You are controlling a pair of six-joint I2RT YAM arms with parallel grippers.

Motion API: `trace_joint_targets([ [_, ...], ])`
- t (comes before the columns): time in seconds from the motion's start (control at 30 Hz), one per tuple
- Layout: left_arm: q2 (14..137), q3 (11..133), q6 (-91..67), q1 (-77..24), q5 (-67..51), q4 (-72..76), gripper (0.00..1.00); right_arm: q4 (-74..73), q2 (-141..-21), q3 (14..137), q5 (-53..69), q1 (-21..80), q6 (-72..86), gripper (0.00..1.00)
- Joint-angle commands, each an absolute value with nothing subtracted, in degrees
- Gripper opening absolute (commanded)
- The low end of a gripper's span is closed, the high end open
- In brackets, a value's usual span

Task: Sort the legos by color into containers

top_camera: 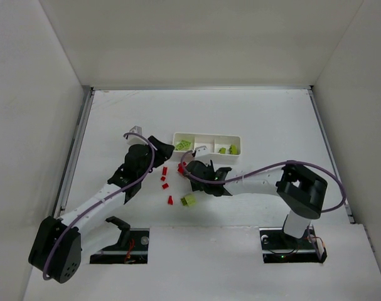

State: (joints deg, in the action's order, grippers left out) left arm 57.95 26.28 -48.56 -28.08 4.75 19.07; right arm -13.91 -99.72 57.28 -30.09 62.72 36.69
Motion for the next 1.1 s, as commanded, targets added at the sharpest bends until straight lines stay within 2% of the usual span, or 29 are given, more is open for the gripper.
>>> trace_joint_targets([
  [0.0, 54.9, 25.8, -49.3, -28.1, 2.5, 20.6, 0.49, -13.7, -94.4, 59.0, -31.6, 63.1, 37.8, 0.46],
  [0.2, 49.9, 24.3, -51.7, -30.3, 1.0, 20.5, 0.52, -6.3, -85.6, 54.3, -27.3, 60.3, 40.0, 0.4],
  [0.33, 44.6, 21.1, -52.6, -33.1, 2.6, 21.9, 0.5, 1.7, -80.3, 50.0, -23.7, 56.5, 44.5, 0.38],
  [0.5, 39.6, 19.0, -44.8, -44.0, 15.5, 20.3, 0.47, 9.7, -77.3, 46.8, -18.3, 51.5, 50.0, 0.38],
  [0.73, 46.8, 21.0, -37.6, -56.8, 25.7, 25.5, 0.51, 14.2, -77.8, 48.4, -15.0, 49.8, 54.0, 0.38],
  [1.07, 54.5, 22.8, -35.0, -56.5, 27.6, 33.5, 0.52, 18.1, -78.0, 46.8, -12.8, 49.6, 58.4, 0.38],
])
